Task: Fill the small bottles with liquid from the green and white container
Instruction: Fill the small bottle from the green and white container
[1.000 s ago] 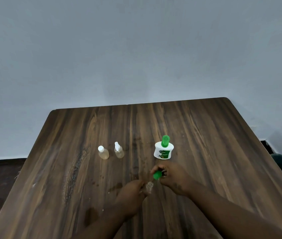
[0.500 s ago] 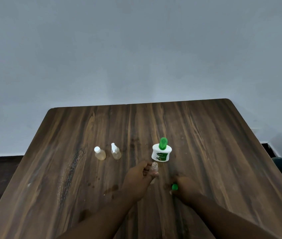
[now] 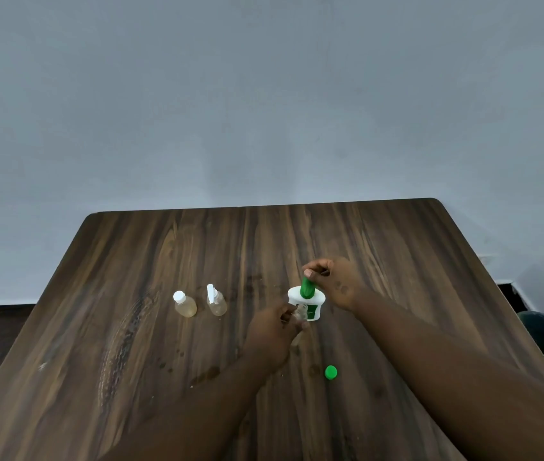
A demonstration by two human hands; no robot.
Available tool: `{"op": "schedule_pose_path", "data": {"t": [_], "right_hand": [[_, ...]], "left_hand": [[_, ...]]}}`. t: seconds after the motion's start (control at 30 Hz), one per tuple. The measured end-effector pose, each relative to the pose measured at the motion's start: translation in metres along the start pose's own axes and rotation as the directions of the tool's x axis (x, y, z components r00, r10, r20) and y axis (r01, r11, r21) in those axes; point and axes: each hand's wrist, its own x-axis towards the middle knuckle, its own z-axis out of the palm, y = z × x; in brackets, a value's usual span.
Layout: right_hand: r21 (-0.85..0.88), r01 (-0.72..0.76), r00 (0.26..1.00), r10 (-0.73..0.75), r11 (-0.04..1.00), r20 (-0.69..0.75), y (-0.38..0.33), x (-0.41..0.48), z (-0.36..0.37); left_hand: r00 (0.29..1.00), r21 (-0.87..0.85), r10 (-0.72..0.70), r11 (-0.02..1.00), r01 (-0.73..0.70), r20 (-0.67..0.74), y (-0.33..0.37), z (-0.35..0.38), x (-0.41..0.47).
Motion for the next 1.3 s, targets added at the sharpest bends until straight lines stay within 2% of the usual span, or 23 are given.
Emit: {"op": "schedule_pose_path", "data": {"t": [0.17,0.37,0.73,0.93,1.13,1.3], "right_hand": [[0.021,-0.005,1.000,0.005,1.000,0.001,0.000,0.000,0.005],[0.079,-0.031,1.000,0.031,0.996,0.002,0.001,-0.002,0.006],[0.000,-0.077,0.997,0.077,0.997,-0.014,0.006,-0.006,0.016],[0.003,-0.085,0.996,0.085,0.996,0.025,-0.004,-0.003,0.008],[-0.034,-0.090,0.996,0.091,0.995,0.015,0.003,-0.005,0.012],[0.040,-0.119,0.992,0.117,0.992,0.047,0.001,-0.004,0.004]], "left_hand": [[1.000,0.011,0.029,1.000,-0.029,-0.007,0.011,0.001,0.003],[0.999,-0.058,0.022,0.998,-0.025,-0.045,0.014,0.005,0.004],[0.998,0.049,0.024,0.999,-0.022,-0.051,0.017,0.006,0.002],[0.994,0.031,0.081,0.996,-0.079,-0.077,0.024,-0.002,0.001],[0.998,0.099,0.061,0.993,-0.058,-0.033,0.024,-0.001,0.001],[0.998,0.075,0.041,0.997,-0.037,-0.056,0.032,-0.002,0.003]]}}
